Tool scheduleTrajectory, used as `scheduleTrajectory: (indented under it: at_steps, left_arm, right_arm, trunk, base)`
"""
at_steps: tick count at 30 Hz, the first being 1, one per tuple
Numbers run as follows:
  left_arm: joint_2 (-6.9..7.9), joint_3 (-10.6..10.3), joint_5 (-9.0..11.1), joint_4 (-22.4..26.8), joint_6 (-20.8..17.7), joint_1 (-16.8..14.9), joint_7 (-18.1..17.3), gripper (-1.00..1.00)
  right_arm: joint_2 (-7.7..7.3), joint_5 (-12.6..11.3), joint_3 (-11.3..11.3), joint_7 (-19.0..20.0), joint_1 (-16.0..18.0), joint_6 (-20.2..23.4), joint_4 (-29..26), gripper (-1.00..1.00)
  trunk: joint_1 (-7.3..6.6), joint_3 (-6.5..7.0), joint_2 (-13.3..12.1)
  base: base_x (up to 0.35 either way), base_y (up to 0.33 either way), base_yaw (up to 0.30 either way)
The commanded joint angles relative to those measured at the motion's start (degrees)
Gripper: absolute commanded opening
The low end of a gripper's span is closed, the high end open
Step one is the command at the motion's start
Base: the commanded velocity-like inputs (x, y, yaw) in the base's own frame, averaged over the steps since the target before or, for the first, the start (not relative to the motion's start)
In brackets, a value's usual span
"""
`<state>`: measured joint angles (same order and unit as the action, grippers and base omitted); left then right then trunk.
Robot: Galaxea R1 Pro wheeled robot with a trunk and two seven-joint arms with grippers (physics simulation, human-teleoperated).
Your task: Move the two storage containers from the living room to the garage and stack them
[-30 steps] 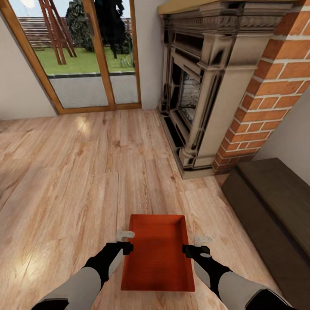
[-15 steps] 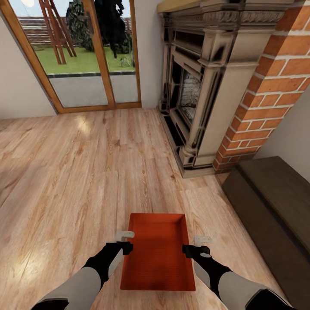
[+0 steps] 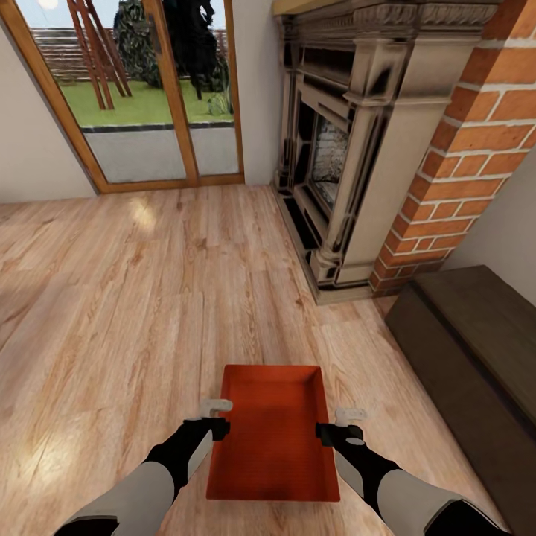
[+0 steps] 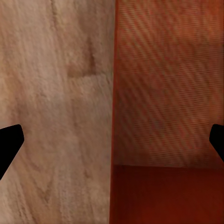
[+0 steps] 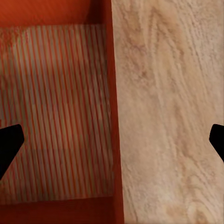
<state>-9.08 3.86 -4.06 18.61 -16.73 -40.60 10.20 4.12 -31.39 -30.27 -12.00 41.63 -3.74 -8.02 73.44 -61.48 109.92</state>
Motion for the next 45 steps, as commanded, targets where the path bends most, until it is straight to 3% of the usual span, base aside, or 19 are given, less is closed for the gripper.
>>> scheduleTrajectory:
  at_steps: [1,45]
  left_arm:
    - [-0.06,0.41,-0.42,0.11,-0.32,0.00,0.00,1.00]
    - [-0.06,0.45,-0.42,0.11,-0.32,0.00,-0.01,1.00]
  right_arm:
    - [0.00,-0.60,-0.49,-0.21,0.03,-0.22,0.02,1.00]
    - [0.01,-0.60,-0.49,-0.21,0.03,-0.22,0.11,1.00]
  trunk:
    - [0.22,-0.22,0.43]
    - [9.88,-8.12,18.08]
  base:
    - [0.000,0.000,0.000]
    - [0.000,0.000,0.000]
